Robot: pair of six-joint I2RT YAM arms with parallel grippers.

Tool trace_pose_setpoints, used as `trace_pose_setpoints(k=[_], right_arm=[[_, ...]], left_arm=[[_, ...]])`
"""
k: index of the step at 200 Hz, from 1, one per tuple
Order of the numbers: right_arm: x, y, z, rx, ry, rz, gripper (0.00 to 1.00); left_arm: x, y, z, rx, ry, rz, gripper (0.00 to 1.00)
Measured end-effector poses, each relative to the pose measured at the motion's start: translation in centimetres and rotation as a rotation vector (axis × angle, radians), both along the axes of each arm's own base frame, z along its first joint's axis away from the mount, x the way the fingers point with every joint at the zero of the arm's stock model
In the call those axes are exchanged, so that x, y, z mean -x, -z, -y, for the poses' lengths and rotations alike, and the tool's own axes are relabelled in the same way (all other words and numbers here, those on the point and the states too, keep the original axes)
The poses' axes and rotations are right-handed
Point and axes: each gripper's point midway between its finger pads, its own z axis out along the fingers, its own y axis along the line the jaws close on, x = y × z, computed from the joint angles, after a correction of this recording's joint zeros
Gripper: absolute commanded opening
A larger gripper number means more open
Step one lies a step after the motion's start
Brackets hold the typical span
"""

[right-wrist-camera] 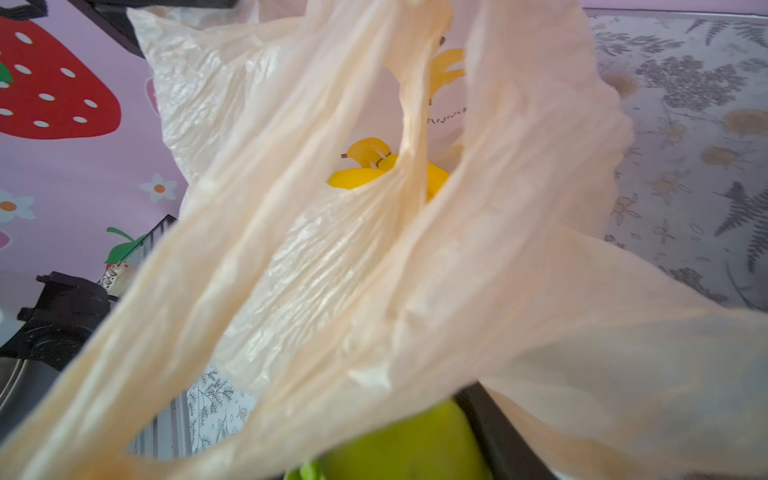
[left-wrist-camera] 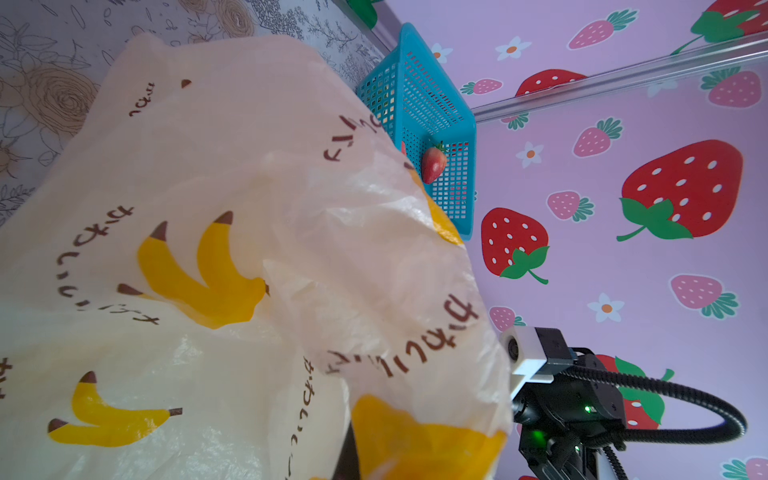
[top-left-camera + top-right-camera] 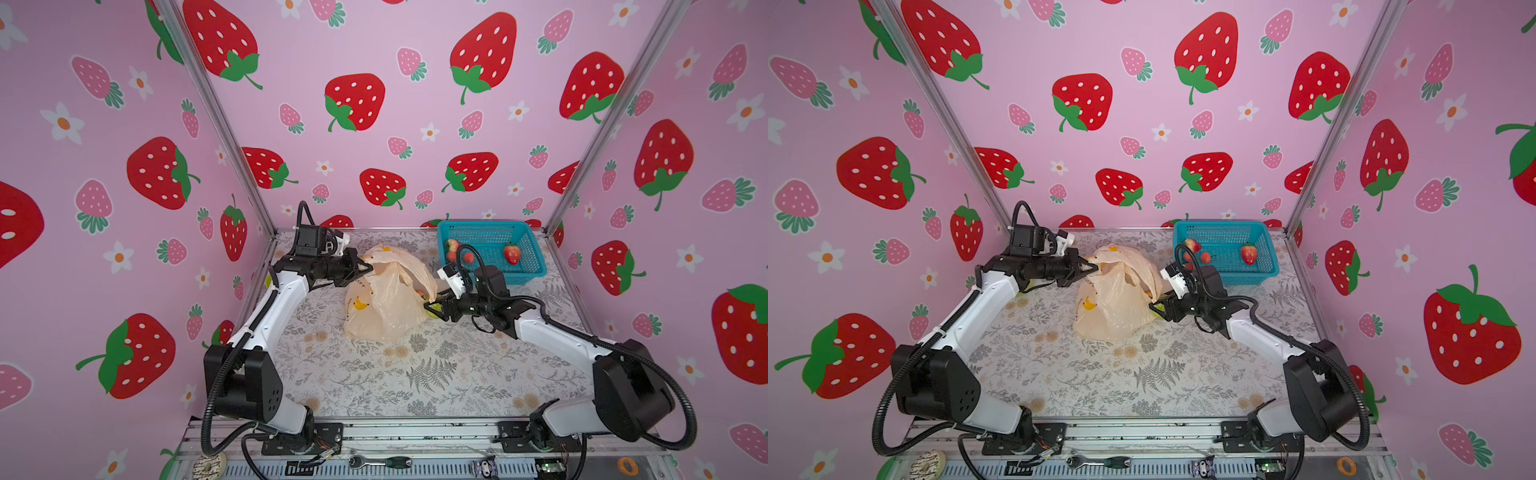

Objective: Place the fake fruits into the plastic bag and tie a complex knot
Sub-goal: 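Carry the green fruit to the bag and release it inside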

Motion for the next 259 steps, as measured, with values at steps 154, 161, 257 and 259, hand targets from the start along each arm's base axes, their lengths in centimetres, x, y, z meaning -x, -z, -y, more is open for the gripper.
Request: trace_pose_setpoints(k=[154, 161, 257, 259], right_arm=[[-10.1, 1.1, -1.5, -0.201, 0.539, 0.019, 0.4], [-10.3, 1.5, -1.4, -0.2, 0.561, 0.005, 0.41], [-8.7, 3.9, -5.2, -0.191, 0.476, -0.156, 0.6], [-8.7, 3.9, -5.3, -0.191, 0.473, -0.157, 0.6]], left_arm=[[0.3, -0.1, 0.7, 0.008, 0.022, -0.001, 0.0], [0.4, -0.1, 0.7, 0.008, 0.022, -0.001, 0.0], [0.4, -0.1, 0.8, 0.008, 0.025, -0.002, 0.0], [0.4, -0.1, 0.8, 0.008, 0.025, -0.002, 0.0]])
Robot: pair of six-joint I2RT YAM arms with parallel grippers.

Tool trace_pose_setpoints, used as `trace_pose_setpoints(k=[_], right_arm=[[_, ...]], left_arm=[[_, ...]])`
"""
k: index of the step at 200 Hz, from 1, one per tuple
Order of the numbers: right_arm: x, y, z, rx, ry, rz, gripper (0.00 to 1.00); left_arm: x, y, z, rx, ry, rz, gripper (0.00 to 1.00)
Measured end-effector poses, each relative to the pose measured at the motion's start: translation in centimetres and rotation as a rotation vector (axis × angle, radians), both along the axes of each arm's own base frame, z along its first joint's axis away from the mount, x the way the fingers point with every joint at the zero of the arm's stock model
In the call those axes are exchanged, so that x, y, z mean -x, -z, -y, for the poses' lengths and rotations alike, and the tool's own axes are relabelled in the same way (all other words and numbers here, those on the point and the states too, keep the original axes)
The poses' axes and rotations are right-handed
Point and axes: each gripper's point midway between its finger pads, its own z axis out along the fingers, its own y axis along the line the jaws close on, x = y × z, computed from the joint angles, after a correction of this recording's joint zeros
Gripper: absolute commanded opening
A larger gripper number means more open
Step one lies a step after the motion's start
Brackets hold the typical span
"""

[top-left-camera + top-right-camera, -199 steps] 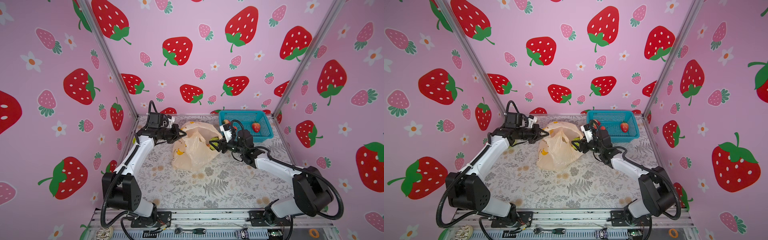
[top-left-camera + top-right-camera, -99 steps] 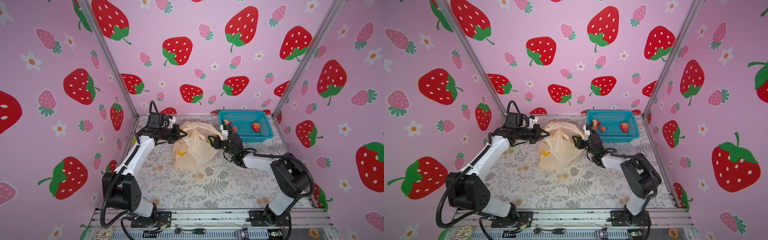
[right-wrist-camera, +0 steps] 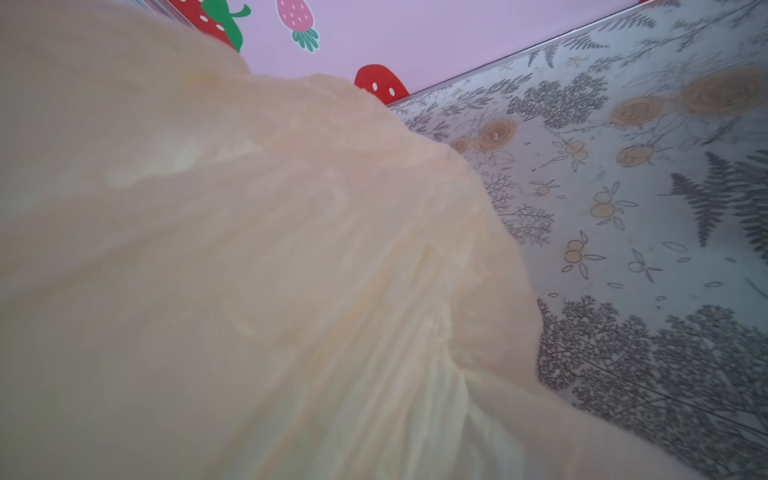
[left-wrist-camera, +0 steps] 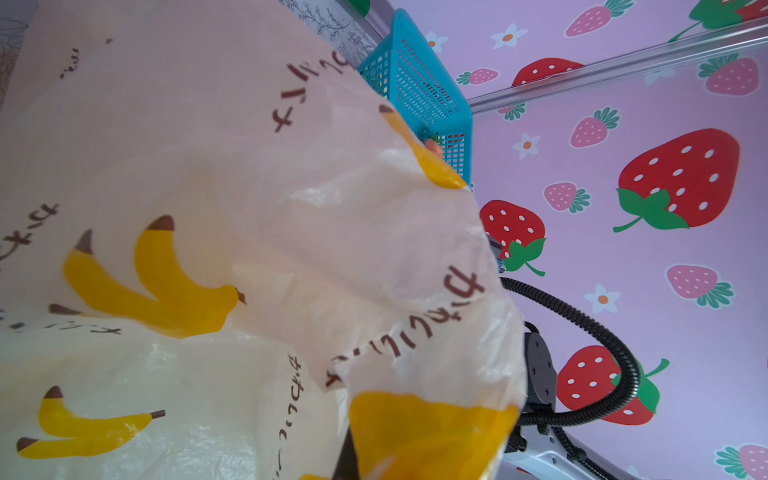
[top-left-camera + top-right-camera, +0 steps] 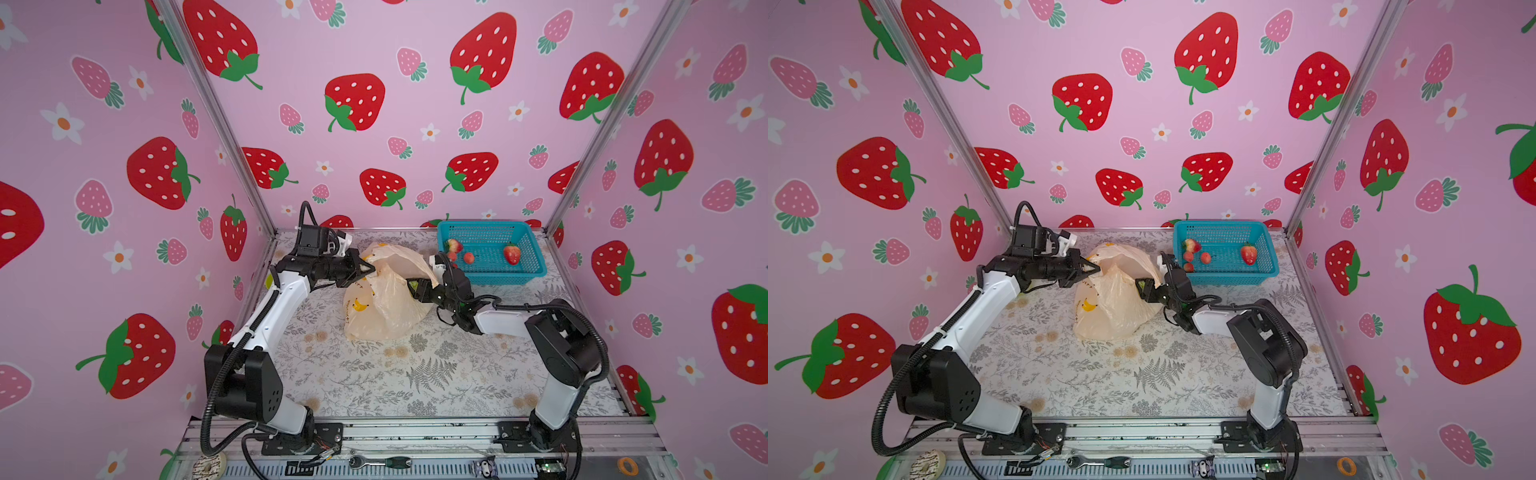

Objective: Place the fake fruits into the plastic bag and tie a complex knot
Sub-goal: 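Carry the green fruit to the bag and release it inside, then withdraw the right gripper from the bag toward the basket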

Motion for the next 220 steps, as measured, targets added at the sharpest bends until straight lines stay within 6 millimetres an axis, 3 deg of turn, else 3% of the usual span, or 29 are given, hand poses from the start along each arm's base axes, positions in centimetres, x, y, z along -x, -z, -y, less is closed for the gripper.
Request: trace_pose_setpoints(k=[32, 78, 132, 160, 188, 220], right_arm=[[0.1, -0.4, -0.4, 0.009, -0.023, 0.003, 0.69], [-0.4, -0.3, 1.1, 0.092, 0.022, 0.027, 0.77], [-0.2, -1.5, 3.1, 0.118, 0.015, 0.063, 0.72], [1.6, -3.4, 3.6, 0.09, -0.112, 0.108, 0.68], [4.8, -5.6, 3.1, 0.059, -0.325, 0.168, 0.67], [7.9, -4.2, 3.8, 0.126, -0.485, 0.161, 0.67]], left_arm=[[0.1, 0.0, 0.1, 0.0, 0.003, -0.001, 0.0], [0.1, 0.0, 0.2, 0.003, 0.006, -0.001, 0.0], [0.1, 0.0, 0.2, 0.003, 0.006, -0.001, 0.0], [0.1, 0.0, 0.2, 0.003, 0.006, -0.002, 0.0], [0.1, 0.0, 0.2, 0.003, 0.005, -0.001, 0.0], [0.0, 0.0, -0.1, 0.002, -0.002, -0.001, 0.0]])
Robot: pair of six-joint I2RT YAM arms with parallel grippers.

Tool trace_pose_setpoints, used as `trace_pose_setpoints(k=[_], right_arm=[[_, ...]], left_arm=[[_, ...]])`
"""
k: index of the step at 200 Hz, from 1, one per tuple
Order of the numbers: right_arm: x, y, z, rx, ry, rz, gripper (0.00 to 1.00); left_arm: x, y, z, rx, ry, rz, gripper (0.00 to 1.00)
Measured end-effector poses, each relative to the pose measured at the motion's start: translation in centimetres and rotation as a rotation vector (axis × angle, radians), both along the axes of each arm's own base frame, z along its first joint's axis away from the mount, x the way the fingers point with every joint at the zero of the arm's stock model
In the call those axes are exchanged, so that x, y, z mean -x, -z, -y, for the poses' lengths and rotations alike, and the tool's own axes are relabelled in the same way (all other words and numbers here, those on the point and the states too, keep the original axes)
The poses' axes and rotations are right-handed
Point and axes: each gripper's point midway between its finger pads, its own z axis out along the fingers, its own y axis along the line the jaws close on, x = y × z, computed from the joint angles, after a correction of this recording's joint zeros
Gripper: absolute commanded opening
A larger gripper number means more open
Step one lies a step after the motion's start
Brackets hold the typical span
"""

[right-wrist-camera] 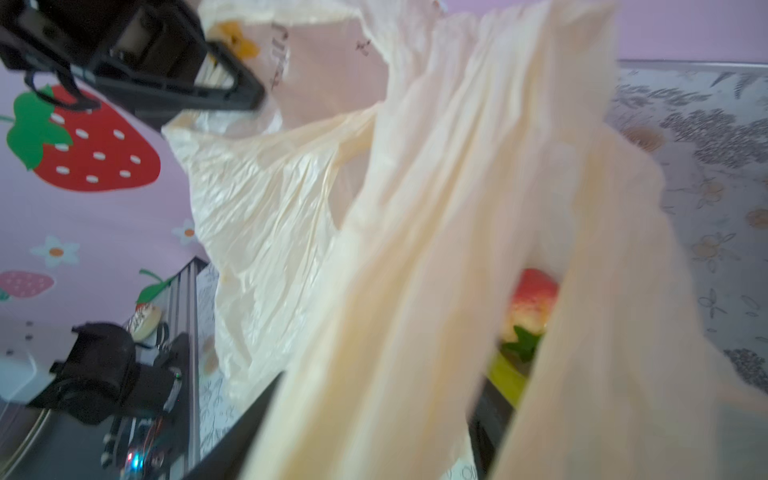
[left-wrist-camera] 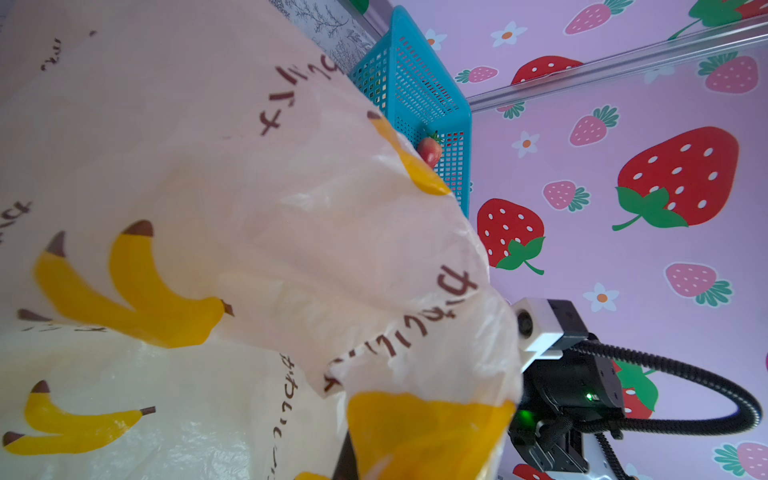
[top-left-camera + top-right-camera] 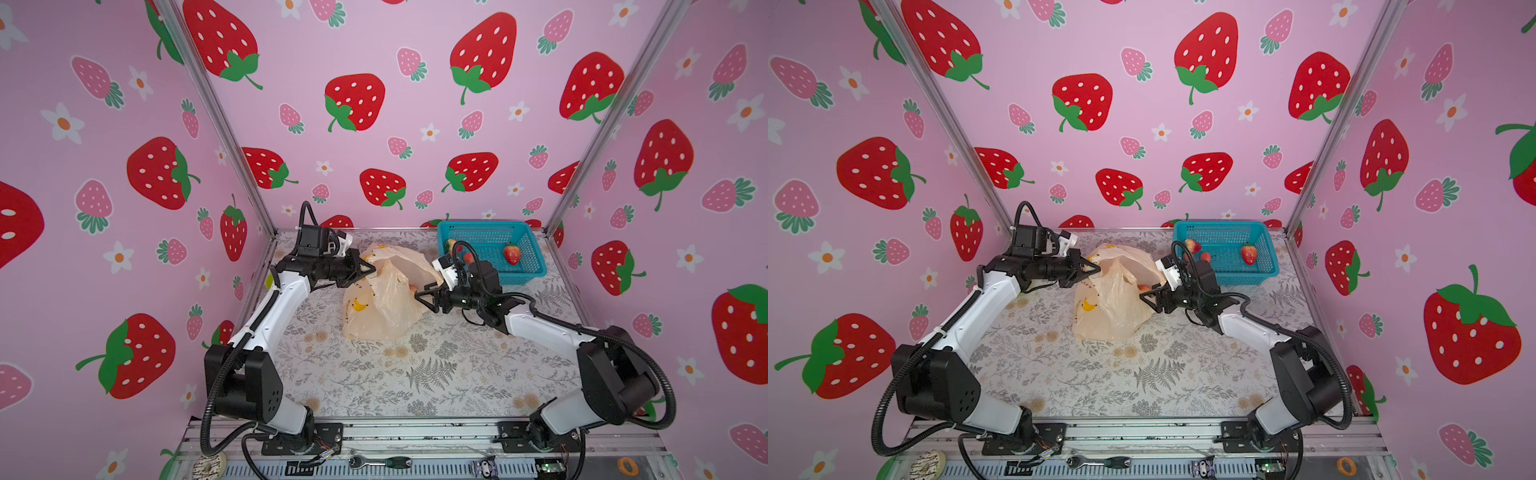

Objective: Place the fake fruits into the plastic bag and tie a complex knot
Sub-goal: 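Withdraw the right gripper from the bag toward the basket, then grasp a red-yellow peach with leaves in the basket with the right gripper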

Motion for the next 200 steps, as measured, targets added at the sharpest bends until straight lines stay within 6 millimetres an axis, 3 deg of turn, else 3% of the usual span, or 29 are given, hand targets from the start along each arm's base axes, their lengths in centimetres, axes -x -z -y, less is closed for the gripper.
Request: trace_pose_setpoints(k=[27, 41, 61, 102, 136, 169, 200], right_arm=[[1.3, 3.2, 3.1, 0.076, 0.01, -0.07, 0.67], [0.4, 4.1, 5.8, 0.1, 0.085, -0.105, 0.67], [-1.9, 3.3, 9.2, 0.1, 0.212, -0.097, 0.69], [-9.3, -0.9, 15.8, 0.137, 0.574, 0.038, 0.75], [-15.8, -3.5, 22.5, 0.261, 0.901, 0.169, 0.78], [-22.4, -3.1, 27.1, 0.442, 1.092, 0.22, 0.79], [-27.4, -0.2, 30.0, 0.61, 1.174, 0.197, 0.83]], left_arm=[[-0.1, 0.0, -0.2, -0.004, -0.009, 0.0, 0.0], [-0.2, 0.1, -0.3, -0.004, -0.012, 0.0, 0.0], [-0.2, 0.0, -0.4, -0.004, -0.012, 0.0, 0.0], [-0.2, 0.0, -0.4, -0.004, -0.012, 0.0, 0.0], [-0.2, 0.0, -0.3, -0.003, -0.012, 0.001, 0.0], [-0.2, -0.1, -0.3, -0.002, -0.012, 0.006, 0.0], [-0.2, -0.3, -0.3, -0.001, -0.012, 0.013, 0.0]])
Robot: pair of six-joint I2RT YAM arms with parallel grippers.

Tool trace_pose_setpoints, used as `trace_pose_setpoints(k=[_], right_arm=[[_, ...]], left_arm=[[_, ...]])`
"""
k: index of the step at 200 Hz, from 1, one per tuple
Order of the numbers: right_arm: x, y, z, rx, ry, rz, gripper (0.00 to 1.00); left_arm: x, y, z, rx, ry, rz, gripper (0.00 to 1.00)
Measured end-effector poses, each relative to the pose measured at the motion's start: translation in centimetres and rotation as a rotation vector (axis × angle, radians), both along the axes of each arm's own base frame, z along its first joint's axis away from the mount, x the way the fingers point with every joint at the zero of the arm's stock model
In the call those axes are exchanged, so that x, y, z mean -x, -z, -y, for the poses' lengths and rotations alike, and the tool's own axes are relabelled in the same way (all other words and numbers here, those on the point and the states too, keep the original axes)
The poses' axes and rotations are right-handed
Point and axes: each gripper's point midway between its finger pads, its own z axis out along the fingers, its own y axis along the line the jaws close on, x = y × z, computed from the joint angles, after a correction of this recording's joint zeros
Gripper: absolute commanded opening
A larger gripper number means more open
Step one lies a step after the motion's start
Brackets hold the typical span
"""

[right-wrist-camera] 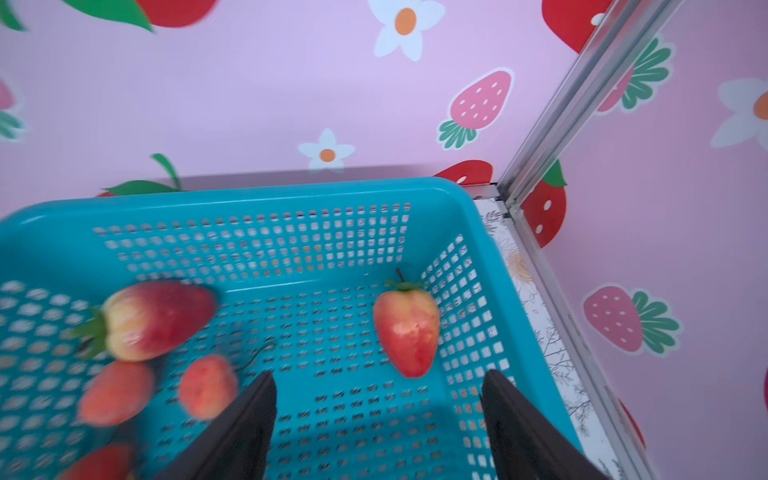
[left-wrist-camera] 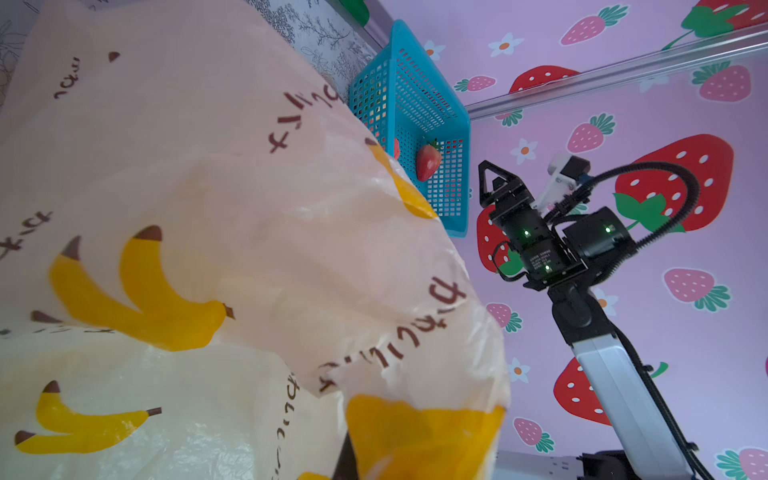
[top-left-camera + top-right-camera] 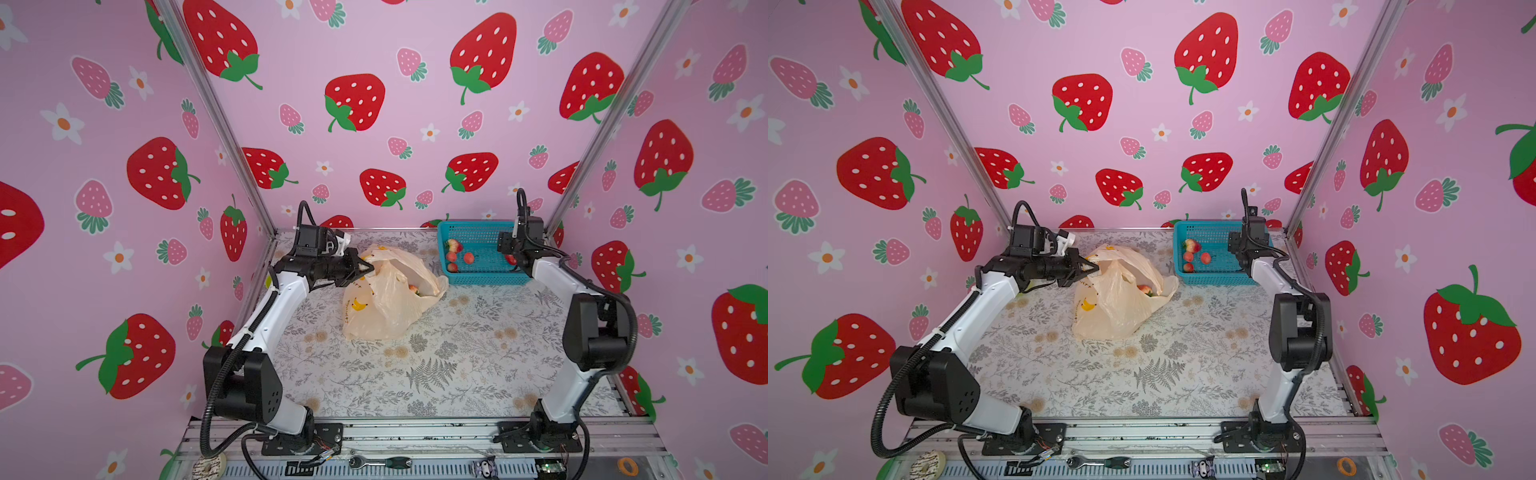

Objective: Place the fake fruits into the plastic bag and tie a complex knot
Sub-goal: 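Grasp a red-yellow peach with leaves in the basket with the right gripper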

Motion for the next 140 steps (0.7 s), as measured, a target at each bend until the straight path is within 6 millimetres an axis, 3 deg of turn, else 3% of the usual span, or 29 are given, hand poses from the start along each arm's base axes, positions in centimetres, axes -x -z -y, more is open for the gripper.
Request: trace_pose_setpoints(k=[66, 140], right_arm=[[-4.1, 6.9, 2.6, 0.167, 0.073, -0.178, 0.86], [-5.6, 11.5, 3.3, 0.186, 0.072, -0.287, 0.8]], left_arm=[[0.0, 0.0, 0.0, 0.0, 0.0, 0.0, 0.0], [0.0, 0.0, 0.0, -0.001, -0.001, 0.0, 0.0]])
